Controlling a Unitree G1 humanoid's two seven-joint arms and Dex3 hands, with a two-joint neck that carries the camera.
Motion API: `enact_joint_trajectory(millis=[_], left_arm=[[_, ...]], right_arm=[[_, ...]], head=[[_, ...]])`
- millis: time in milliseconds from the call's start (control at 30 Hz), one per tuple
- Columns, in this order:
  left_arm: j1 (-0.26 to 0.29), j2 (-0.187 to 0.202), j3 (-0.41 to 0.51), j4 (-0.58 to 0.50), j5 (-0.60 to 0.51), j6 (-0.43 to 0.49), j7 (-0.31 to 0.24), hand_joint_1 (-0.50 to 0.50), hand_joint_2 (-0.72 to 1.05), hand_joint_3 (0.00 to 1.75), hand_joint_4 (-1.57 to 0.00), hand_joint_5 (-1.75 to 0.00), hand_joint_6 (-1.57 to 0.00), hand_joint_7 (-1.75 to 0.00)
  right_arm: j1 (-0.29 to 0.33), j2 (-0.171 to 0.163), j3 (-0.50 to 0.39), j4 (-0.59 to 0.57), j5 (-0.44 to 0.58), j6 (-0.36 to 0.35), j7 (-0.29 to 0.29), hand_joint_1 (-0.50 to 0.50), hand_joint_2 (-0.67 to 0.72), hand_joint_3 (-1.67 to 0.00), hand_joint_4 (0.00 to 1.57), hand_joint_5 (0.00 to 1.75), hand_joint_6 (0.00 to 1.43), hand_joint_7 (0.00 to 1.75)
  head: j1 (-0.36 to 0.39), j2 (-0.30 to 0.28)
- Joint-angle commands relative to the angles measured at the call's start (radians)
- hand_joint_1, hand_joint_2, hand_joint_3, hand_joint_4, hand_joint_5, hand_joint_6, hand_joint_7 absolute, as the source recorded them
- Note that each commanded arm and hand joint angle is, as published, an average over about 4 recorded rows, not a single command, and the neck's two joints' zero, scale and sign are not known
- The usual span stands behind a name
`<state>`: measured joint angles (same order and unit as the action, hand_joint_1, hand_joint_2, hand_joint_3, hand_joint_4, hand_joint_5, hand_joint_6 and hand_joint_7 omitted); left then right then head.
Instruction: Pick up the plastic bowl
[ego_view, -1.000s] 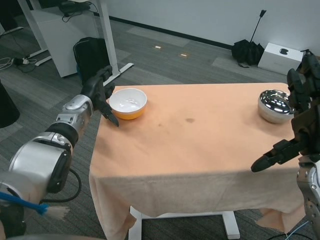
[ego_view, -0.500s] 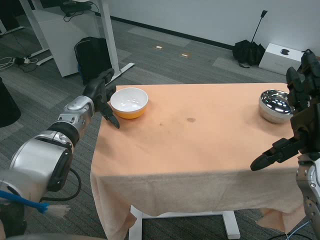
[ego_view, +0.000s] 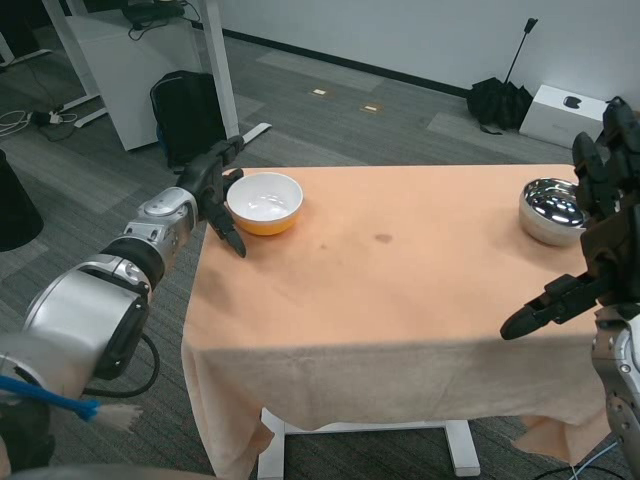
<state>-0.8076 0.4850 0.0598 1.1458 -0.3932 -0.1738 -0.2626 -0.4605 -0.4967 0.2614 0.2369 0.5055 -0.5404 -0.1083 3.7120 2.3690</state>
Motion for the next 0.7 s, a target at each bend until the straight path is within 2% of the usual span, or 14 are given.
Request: enact_joint_trajectory(millis=[33,333,700], left_arm=[[-0.013,0.008,-0.005,0.015,-0.016,0.002,0.010,-0.50,-0.55,0.09,0.00,0.00,0.00,0.00],[-0.015,-0.008,-0.005,0.031,-0.038,0.002,0.035,-0.50,-0.55,0.09,0.00,0.00,0.00,0.00],[-0.015,-0.032,-0.004,0.034,-0.053,0.002,0.092,-0.50,-0.55,0.09,0.00,0.00,0.00,0.00]], right_arm=[[-0.008,-0.010,0.001,0.006,0.002,-0.007,0.001,-0.46,0.53,0.00,0.00,0.00,0.00,0.00],[-0.007,-0.010,0.002,0.007,0.002,-0.007,0.001,-0.46,0.53,0.00,0.00,0.00,0.00,0.00],[-0.007,-0.008,0.006,0.010,0.004,-0.007,0.001,-0.46,0.53,0.00,0.00,0.00,0.00,0.00]], head=[[0.001,0.000],[0.001,-0.003],[0.000,-0.004]])
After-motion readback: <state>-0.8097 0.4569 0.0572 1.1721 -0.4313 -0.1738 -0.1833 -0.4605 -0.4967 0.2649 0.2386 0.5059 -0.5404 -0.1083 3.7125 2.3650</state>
